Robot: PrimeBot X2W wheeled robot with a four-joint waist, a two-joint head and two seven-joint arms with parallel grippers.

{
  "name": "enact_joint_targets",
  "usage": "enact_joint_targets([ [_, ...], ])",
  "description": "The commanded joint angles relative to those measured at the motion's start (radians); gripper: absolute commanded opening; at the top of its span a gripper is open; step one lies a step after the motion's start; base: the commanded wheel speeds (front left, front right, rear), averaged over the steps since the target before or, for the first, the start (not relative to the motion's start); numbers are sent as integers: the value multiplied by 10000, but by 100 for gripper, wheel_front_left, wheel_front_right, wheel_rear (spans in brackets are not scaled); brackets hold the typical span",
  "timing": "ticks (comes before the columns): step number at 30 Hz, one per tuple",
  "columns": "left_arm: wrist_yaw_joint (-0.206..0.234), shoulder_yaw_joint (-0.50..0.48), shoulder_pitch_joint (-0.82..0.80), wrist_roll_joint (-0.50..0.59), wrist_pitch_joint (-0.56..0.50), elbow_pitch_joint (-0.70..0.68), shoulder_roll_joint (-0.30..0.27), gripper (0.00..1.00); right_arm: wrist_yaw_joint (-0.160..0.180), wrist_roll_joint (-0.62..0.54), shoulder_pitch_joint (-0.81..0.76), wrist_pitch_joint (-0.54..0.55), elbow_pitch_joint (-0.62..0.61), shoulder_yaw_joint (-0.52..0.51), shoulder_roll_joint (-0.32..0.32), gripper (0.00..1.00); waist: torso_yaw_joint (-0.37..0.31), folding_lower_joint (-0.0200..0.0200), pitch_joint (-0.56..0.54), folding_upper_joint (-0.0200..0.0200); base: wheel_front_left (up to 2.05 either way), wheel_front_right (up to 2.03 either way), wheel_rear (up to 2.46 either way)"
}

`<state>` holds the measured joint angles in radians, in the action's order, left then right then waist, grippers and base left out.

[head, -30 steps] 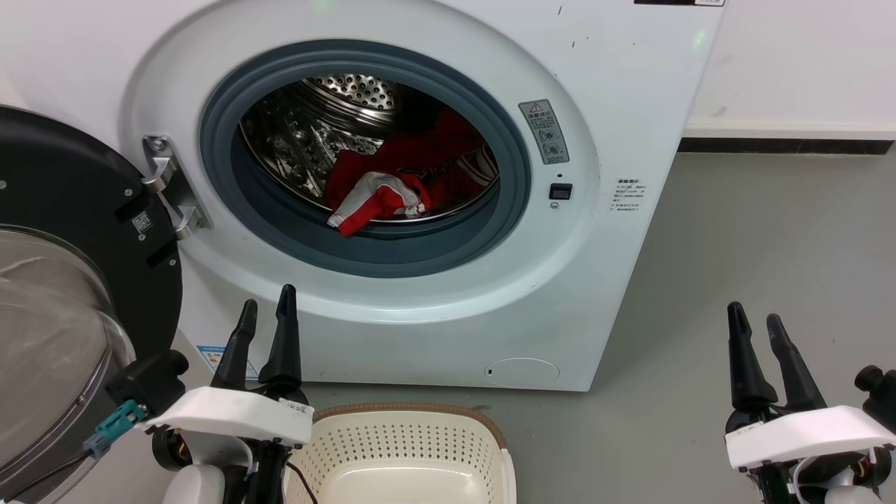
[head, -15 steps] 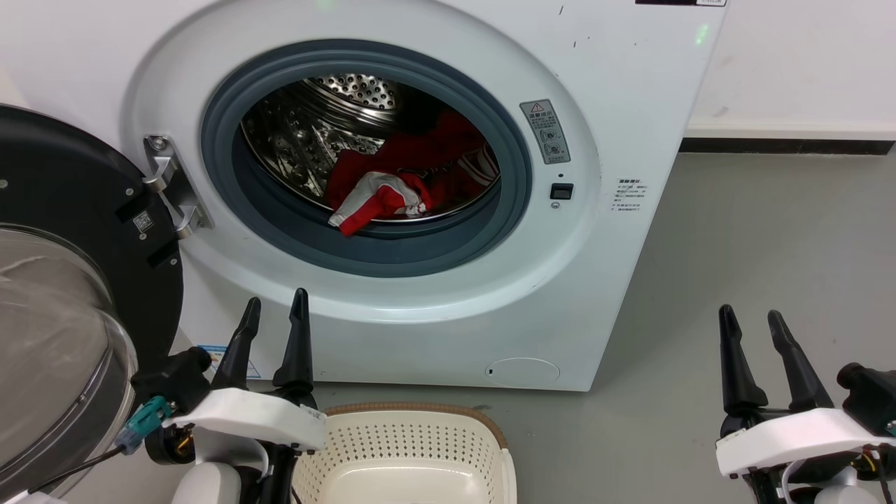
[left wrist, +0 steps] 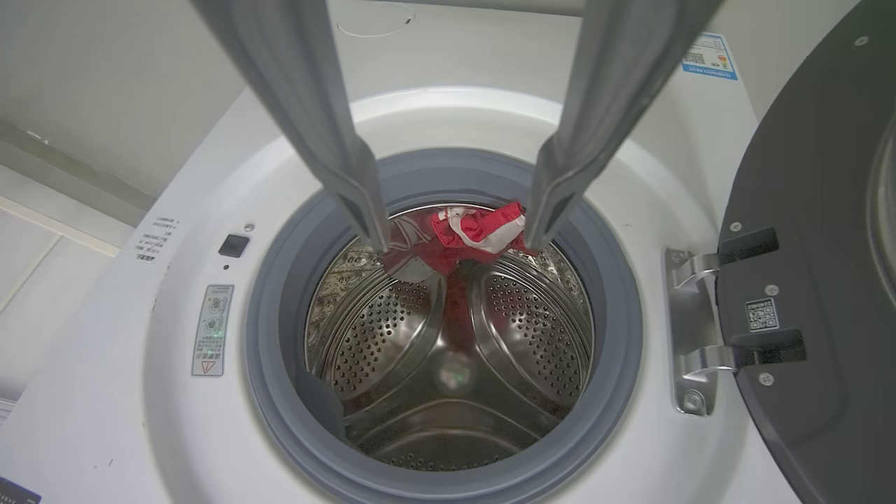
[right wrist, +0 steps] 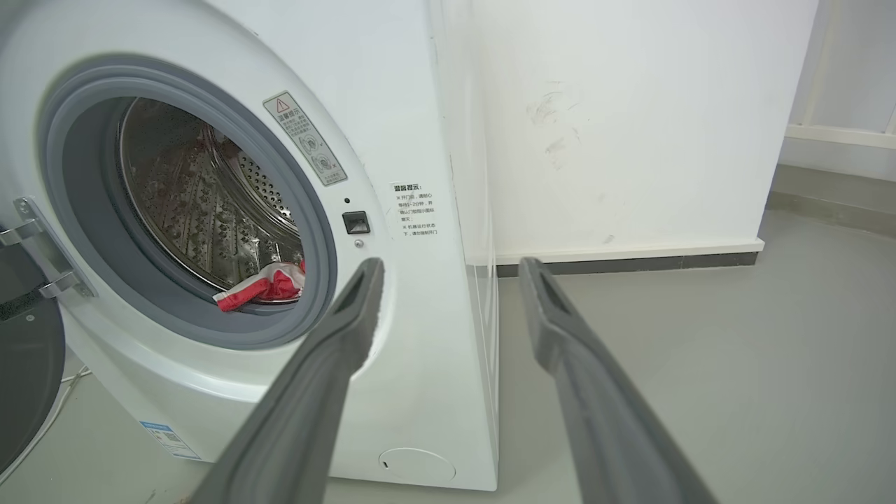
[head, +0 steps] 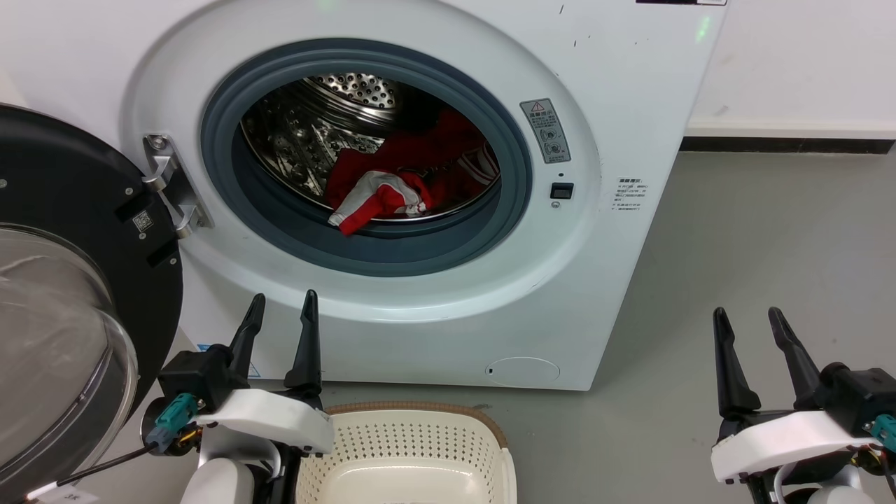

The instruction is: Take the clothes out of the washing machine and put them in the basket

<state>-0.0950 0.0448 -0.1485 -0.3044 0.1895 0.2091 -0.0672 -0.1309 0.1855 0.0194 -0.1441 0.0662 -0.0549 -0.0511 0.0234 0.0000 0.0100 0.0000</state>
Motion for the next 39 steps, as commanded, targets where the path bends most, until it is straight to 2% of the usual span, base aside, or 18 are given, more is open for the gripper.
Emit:
enact_joint_targets([
  [1,59,37,-214,264,107,-7,-73,100,2,-306,-44,-26,-133,1,9,100,1,0,1,0,0,0,0],
  [21,269,218,-277,1814,519,338,-133,100,3,-1914,-197,-51,-189,-24,13,100,28,0,2,0,0,0,0],
  [39,186,96,-238,2443,772,531,-48,100,3,-2560,-221,-178,-47,-41,17,100,43,0,45,0,0,0,0],
])
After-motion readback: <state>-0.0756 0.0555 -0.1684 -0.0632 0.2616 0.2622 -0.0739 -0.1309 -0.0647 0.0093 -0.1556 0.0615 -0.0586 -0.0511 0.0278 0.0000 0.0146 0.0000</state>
